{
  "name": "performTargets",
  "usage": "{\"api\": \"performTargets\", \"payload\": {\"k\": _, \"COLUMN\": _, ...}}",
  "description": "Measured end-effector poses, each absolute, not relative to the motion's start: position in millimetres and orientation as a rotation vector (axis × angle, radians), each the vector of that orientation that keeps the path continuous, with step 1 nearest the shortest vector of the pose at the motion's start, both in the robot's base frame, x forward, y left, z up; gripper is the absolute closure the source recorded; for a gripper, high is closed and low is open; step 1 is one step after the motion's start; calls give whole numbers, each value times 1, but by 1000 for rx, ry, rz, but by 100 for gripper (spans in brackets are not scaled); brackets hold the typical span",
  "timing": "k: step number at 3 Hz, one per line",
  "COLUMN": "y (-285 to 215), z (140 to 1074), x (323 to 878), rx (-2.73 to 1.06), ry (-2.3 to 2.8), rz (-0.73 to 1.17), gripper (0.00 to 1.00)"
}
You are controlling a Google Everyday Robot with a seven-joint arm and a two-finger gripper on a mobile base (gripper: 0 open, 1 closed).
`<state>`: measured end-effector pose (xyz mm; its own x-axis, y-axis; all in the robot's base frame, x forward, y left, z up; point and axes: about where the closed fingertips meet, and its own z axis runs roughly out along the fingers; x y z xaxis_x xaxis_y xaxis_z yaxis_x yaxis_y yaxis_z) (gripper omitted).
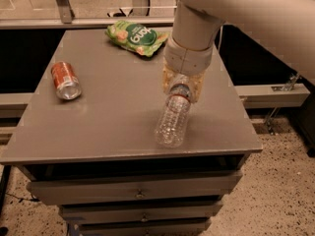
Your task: Place water bottle upright
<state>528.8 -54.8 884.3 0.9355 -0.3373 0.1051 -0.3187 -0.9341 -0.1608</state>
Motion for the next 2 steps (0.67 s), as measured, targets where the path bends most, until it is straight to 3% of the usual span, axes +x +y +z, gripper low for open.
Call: {"api": "performTargets", "payload": {"k": 2, "y": -67, "z": 926, "x": 565, "rx": -2681, "ry": 285, "rz": -394, "gripper": 100}}
